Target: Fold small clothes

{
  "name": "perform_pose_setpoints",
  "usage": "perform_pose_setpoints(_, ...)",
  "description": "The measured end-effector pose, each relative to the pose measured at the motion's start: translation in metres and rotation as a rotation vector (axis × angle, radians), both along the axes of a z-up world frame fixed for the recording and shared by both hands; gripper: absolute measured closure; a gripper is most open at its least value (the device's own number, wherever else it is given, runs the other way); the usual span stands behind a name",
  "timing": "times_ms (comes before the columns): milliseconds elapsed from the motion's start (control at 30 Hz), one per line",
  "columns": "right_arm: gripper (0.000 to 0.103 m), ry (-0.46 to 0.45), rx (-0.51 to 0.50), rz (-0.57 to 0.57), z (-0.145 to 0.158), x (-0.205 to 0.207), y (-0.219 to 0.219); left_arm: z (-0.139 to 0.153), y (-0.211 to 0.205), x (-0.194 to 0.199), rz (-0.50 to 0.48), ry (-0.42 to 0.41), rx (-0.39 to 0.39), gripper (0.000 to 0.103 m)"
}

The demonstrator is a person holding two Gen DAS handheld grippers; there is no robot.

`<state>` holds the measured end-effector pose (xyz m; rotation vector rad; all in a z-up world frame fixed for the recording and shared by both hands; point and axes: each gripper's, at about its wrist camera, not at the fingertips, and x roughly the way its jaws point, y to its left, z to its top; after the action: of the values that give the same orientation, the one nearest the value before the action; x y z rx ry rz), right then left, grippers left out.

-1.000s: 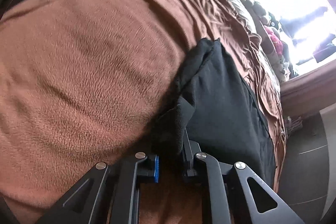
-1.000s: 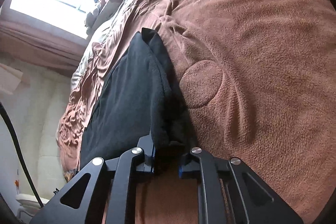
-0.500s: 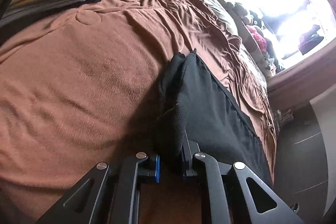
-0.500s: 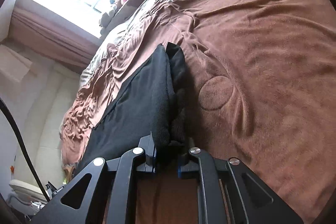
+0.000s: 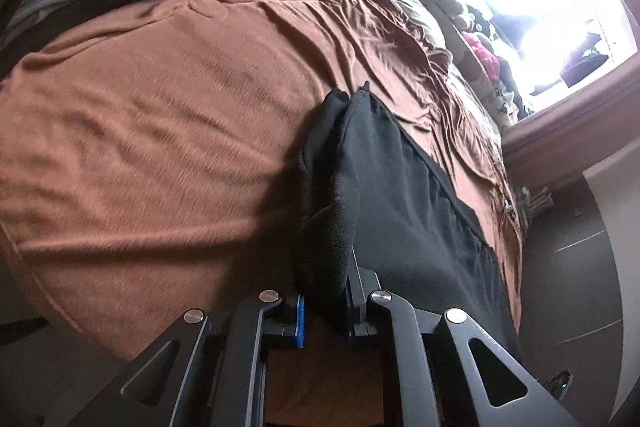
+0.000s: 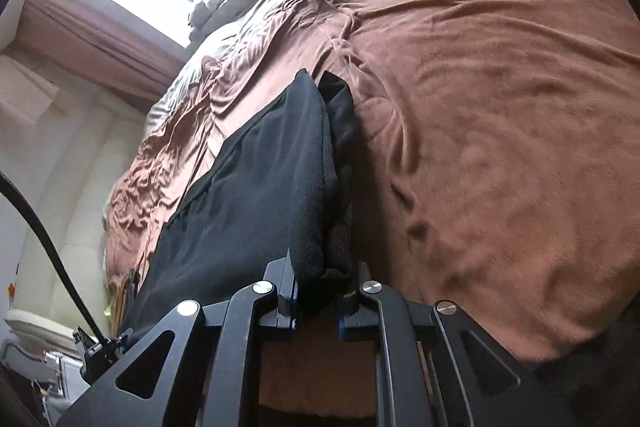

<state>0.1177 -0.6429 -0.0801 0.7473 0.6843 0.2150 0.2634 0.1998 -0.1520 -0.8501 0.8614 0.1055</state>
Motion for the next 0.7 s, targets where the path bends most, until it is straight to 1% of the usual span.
perform_pose_setpoints(100, 0.094, 0.003, 0.018, 0.01, -0.001, -0.004, -0.003, -0.007, 0.001, -0.002, -0.01, 0.015, 0.0, 0.088)
perform_pose_setpoints(167, 0.094, 0.015, 0.021, 0.016, -0.008, -0.002, -0.005, -0.013, 0.002, -0.001, -0.014, 0.027, 0.002, 0.088)
perform_pose_setpoints(300, 0.093, 0.07, -0.002, 0.022, -0.024, 0.012, -0.004, -0.025, -0.002, 0.006, -0.029, 0.065, 0.041, 0.087)
perform_pose_setpoints(333, 0.091, 0.083, -0.011, 0.024, -0.027, 0.014, -0.002, -0.03, -0.002, 0.008, -0.034, 0.082, 0.047, 0.085)
perform_pose_setpoints(367, 0.09, 0.106, -0.023, 0.032, -0.032, 0.018, -0.001, -0.033, -0.002, 0.009, -0.04, 0.098, 0.05, 0.08)
perform_pose_setpoints(400, 0.088, 0.121, -0.033, 0.037, -0.034, 0.021, 0.0, -0.036, -0.002, 0.009, -0.043, 0.11, 0.054, 0.078)
perform_pose_setpoints(467, 0.075, 0.132, -0.07, 0.052, -0.031, 0.022, 0.0, -0.035, 0.002, 0.006, -0.034, 0.116, 0.073, 0.064)
perform_pose_setpoints(500, 0.07, 0.13, -0.098, 0.049, -0.027, 0.02, 0.0, -0.032, 0.004, 0.004, -0.028, 0.119, 0.088, 0.062)
perform_pose_setpoints(533, 0.059, 0.128, -0.124, 0.041, -0.022, 0.018, -0.001, -0.029, 0.006, 0.002, -0.022, 0.117, 0.1, 0.057)
perform_pose_setpoints(567, 0.052, 0.125, -0.142, 0.031, -0.017, 0.016, -0.004, -0.025, 0.008, 0.0, -0.015, 0.113, 0.109, 0.053)
perform_pose_setpoints(600, 0.049, 0.118, -0.153, 0.019, -0.012, 0.012, -0.007, -0.021, 0.009, -0.001, -0.007, 0.106, 0.123, 0.052)
perform_pose_setpoints(700, 0.049, 0.089, -0.199, -0.025, 0.001, 0.0, -0.013, -0.009, 0.007, -0.004, 0.0, 0.082, 0.163, 0.052)
